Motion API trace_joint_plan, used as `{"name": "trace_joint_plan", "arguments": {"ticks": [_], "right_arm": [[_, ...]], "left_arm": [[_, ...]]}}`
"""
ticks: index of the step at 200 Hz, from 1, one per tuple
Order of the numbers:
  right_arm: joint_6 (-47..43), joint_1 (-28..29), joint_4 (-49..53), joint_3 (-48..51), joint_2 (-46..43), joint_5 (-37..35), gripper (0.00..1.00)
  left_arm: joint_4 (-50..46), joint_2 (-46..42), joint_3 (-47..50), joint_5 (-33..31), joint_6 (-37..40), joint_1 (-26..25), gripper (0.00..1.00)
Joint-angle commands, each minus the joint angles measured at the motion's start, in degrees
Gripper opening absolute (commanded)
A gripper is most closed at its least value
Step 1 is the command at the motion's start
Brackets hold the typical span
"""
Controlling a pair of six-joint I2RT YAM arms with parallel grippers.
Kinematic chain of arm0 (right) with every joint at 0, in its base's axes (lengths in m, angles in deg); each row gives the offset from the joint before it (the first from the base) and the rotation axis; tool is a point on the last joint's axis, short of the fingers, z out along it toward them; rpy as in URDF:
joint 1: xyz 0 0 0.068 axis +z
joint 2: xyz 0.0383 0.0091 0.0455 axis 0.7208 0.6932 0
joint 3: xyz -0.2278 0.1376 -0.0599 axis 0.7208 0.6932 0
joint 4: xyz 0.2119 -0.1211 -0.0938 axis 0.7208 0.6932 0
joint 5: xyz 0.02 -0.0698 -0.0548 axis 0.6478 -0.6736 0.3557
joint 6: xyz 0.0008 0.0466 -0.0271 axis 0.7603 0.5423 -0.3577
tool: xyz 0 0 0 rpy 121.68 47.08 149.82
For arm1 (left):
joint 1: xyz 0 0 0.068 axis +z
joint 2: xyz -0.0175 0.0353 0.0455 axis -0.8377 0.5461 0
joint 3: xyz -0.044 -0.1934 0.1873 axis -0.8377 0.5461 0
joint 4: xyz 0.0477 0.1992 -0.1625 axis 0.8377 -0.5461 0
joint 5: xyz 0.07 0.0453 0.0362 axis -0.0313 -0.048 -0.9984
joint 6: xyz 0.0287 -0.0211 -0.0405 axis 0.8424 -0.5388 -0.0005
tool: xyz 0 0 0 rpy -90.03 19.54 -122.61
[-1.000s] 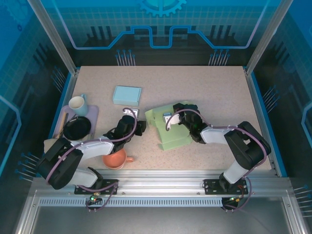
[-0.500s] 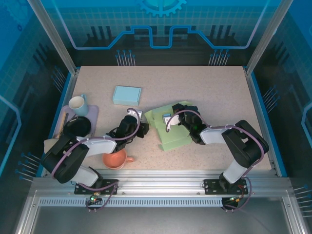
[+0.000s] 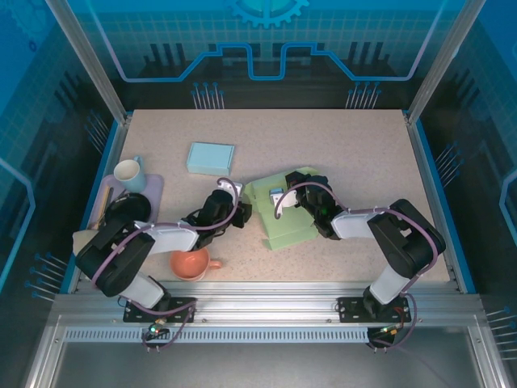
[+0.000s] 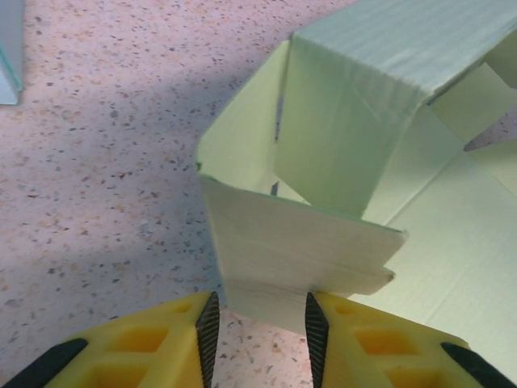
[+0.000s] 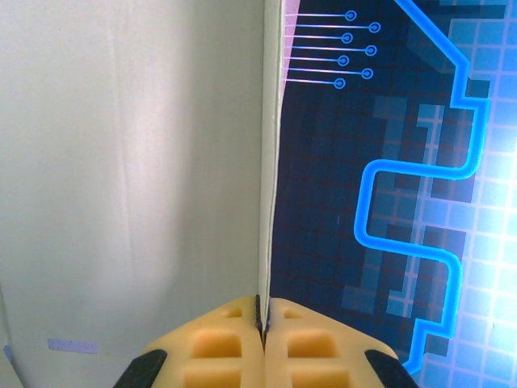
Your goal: Fold the paper box
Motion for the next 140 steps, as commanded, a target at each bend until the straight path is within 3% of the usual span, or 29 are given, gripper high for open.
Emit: {"name": "trace_joint_plan", "arguments": {"ticks": [1,43,96,140], "right_arm": [[-0.2,0.0,-1.5,-0.1,0.4,0.0,0.0],[0.1,0.0,-0.1,-0.4,0.1,0.0,0.0],[0.5,0.2,0.4,-0.2,-0.8,0.5,0.0],[1.0,0.3,1.3,0.1,-1.9,1.5,0.0]], "left_arm": [[1.8,0.8,-2.0,1.3,0.2,-0.9,0.35],[0.8,2.8,-3.8,-1.8,-1.6,-2.3,0.35],[-4.6,6.4,-8.2,-13.7,-5.2,-4.5,0.36],[-3.3,8.1,-10.2,-14.3,-5.5,-5.4,0.36]]}}
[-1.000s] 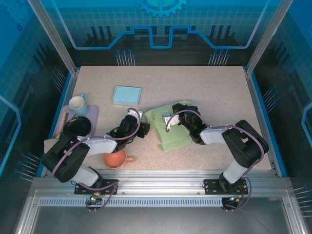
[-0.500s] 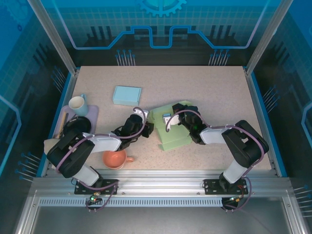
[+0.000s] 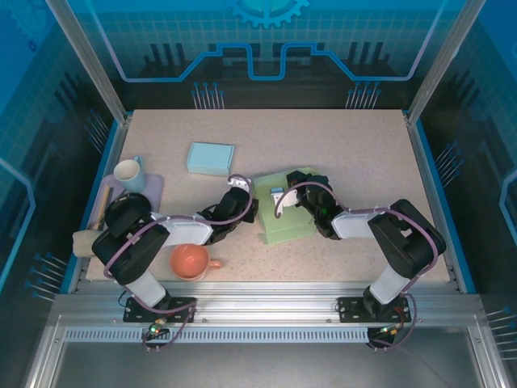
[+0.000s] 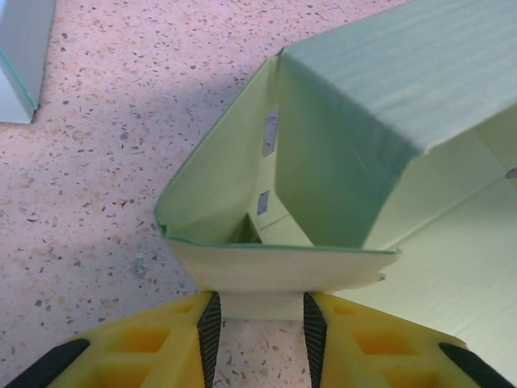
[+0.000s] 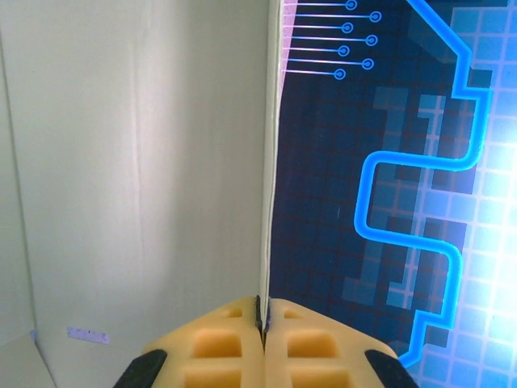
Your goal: Fold the paper box
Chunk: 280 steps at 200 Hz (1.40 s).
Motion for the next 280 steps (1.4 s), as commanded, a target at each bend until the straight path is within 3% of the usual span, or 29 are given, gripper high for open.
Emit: {"name": "trace_joint_plan", "arguments": {"ticks": [1,60,122,181,198,216,232,280], "right_arm": [[0.7,0.4,1.2,0.1,-1.7,2.4,0.0],[3.2,-0.3,3.5,0.0,-3.0,4.5,0.0],[5.9,-2.1,3.9,-0.5,-2.0,5.2,0.0],[5.5,-2.1,4.9,-0.5,-1.9,5.2,0.0],[5.5,-2.2,5.1,-0.6,-1.9,5.2,0.0],[5.6,-2.2,5.6,-0.8,-1.9,5.2,0.0],[5.6,-2.3,5.7,-0.8,-1.7,5.4,0.0],[5.7,-2.3,6.9,-0.8,-2.3,6.0,0.0]], "left_arm": [[0.9,1.2,-2.3,-2.1,-1.1,-0.8,0.36],[4.6,1.7,-2.8,-1.2,3.0,-2.3,0.37],[3.0,-11.4,5.0,0.9,3.7,-2.0,0.48],[7.2,-15.7,12.9,-2.3,3.1,1.7,0.46],[11.0,-18.0,16.3,0.8,3.8,4.4,0.46],[15.8,-21.3,20.0,9.3,5.5,6.7,0.47],[14.5,-22.4,19.9,11.2,6.7,7.5,0.48],[13.1,-12.2,12.7,15.1,8.3,10.8,0.4]]}}
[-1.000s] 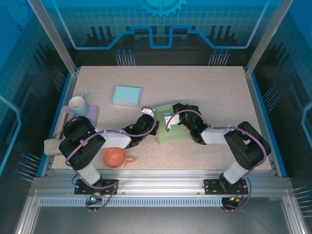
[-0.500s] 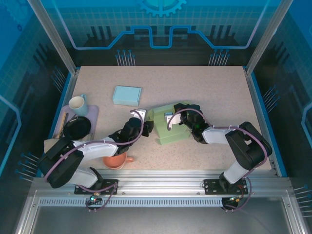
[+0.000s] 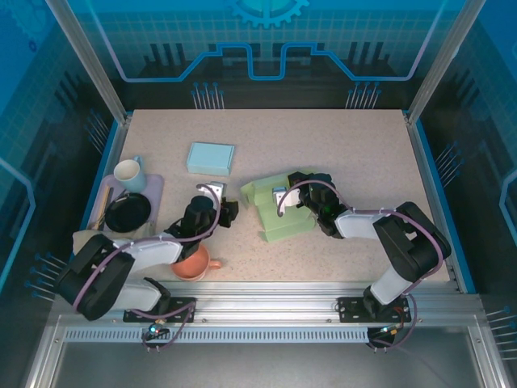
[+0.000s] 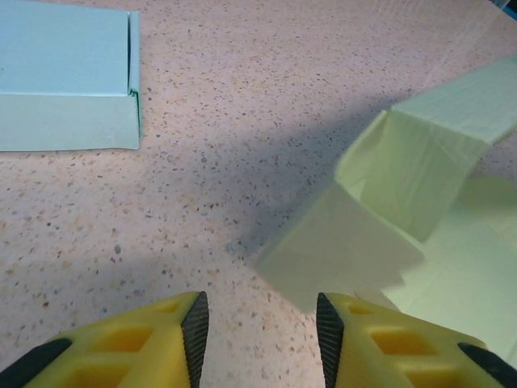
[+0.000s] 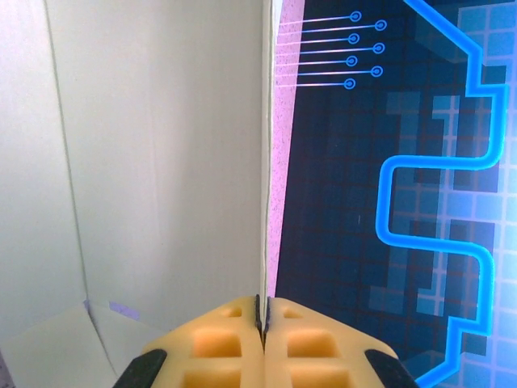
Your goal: Fold the paper box
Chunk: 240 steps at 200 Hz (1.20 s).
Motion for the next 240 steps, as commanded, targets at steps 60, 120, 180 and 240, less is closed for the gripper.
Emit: {"name": "trace_joint_plan", "arguments": {"ticks": [60,120,180,240], "right_arm": [[0.5,-0.7,3.5,-1.0,-0.7,1.2,0.0],[0.7,-0.6,4.0,-0.7,-1.5,2.4,0.0],[0.7,-0.5,4.6,-0.9,-1.2,2.3,0.0],[0.3,-0.3,4.7,-1.2,-0.5,1.6,0.0]], "left_arm": [[5.5,7.3,-4.3,11.3,6.8,1.2,0.39],[1.2,11.3,-8.7,10.3,6.5,1.2,0.4],[3.0,13.1,-10.1,16.3,4.2,0.5,0.44],[3.3,14.3,-10.5,15.7,2.9,-2.5,0.4]]}}
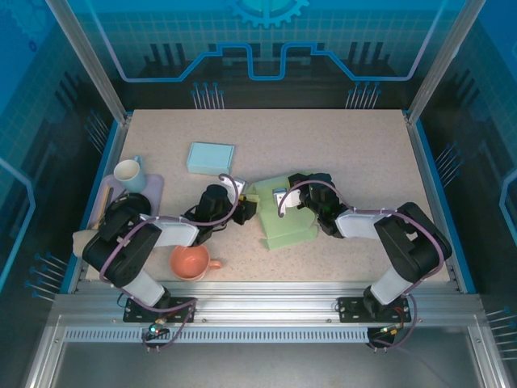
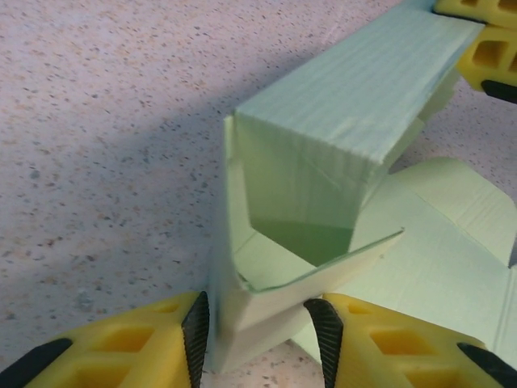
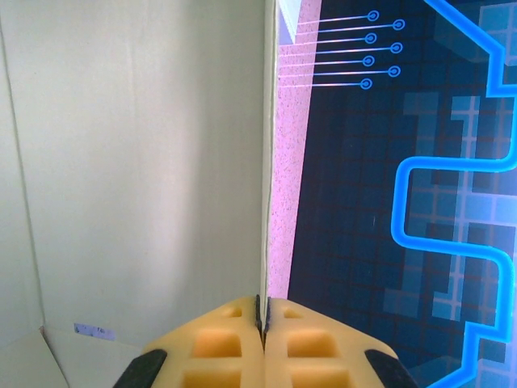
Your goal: Fold the paper box
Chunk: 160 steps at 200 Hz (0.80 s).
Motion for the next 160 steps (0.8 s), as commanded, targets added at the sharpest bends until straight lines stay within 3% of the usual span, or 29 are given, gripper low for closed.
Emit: {"name": "trace_joint_plan", "arguments": {"ticks": [1,67,113,132,160], "right_arm": [[0.3,-0.1,1.9,-1.0,-0.1,1.2,0.0],[0.1,0.2,1.9,-1.1,0.1,0.9,0.0],[-0.2,0.4,2.2,-1.2,0.2,0.8,0.0],[-0.3,0.4,2.2,-1.2,0.1,0.8,0.0],[-0.3,0.5,2.5,-1.3,0.3,0.8,0.0]], "left_arm": [[1.4,1.0,-1.9,1.1,-0.9,-1.5,0.4],[-0.3,3.2,-5.5,-2.1,-1.1,-4.9,0.36],[-3.6,5.8,-8.5,-10.8,-3.4,-5.9,0.43],[-3.6,6.5,-8.7,-13.7,-4.5,-6.0,0.51],[-3.1,7.5,-9.1,-15.5,-5.4,-6.0,0.51]]}}
